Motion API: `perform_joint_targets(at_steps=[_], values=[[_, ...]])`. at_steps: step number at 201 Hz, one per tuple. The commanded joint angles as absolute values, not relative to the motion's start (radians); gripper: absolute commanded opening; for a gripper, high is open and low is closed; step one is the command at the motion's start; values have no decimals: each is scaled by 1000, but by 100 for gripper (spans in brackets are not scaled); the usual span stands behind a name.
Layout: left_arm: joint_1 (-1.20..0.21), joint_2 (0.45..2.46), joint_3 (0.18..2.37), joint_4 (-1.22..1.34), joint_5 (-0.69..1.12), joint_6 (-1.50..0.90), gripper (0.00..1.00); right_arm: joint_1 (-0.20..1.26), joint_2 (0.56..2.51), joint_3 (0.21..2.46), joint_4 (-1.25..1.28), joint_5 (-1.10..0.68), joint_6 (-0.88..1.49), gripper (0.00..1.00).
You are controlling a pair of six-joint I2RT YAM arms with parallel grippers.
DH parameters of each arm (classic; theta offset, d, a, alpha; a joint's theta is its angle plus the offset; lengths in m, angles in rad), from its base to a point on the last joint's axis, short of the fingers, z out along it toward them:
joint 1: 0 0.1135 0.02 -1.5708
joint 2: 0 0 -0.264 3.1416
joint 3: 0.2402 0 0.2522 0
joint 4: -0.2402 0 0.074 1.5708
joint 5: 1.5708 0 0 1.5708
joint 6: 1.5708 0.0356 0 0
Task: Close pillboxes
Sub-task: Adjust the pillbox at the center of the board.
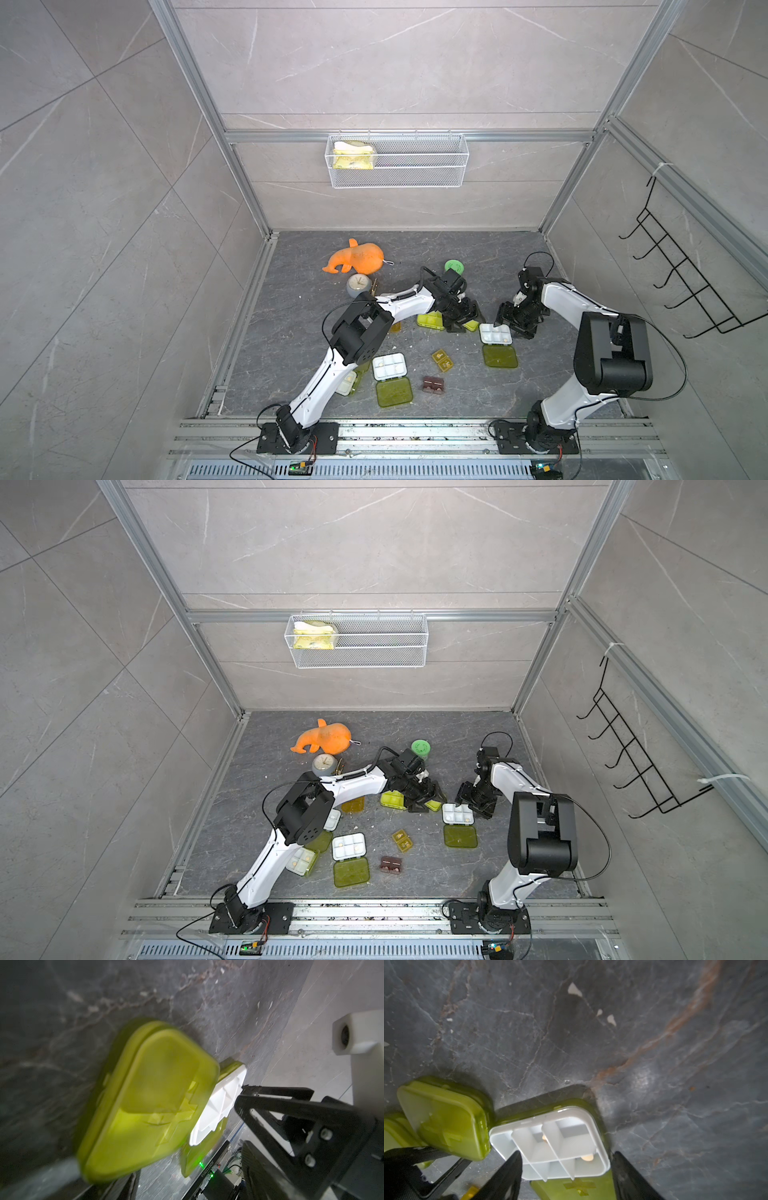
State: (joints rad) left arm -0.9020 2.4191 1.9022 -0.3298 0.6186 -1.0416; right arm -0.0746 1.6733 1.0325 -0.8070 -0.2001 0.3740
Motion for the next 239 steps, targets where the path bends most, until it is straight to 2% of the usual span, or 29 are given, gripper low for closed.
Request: perform_joint_targets(at_steps=[1, 40, 76, 159, 182, 214, 239], values=[[-890, 2465, 1954, -330, 628, -1077, 77, -78, 1693, 1014, -794, -245, 376, 69], [-859, 2471, 1972, -328, 598, -1102, 77, -78, 1693, 981, -770, -307, 374, 68], [-835, 2405, 1900, -311, 589, -1085, 77, -62, 1678, 951, -726, -395, 380, 68], [-828, 2250, 1703, -281, 567, -1047, 77, 92, 1690, 1013, -685, -566, 358, 67], [-828, 2235, 1681, -270, 567, -1048, 77, 98, 1660, 1033, -703, -524, 361, 67], [-828, 2211, 1664, -264, 565, -1039, 77, 93, 1552, 1072, -849, -308, 381, 68], [-830, 2194, 1660, -280, 571, -1015, 77, 75, 1496, 1028, -945, -279, 417, 68]])
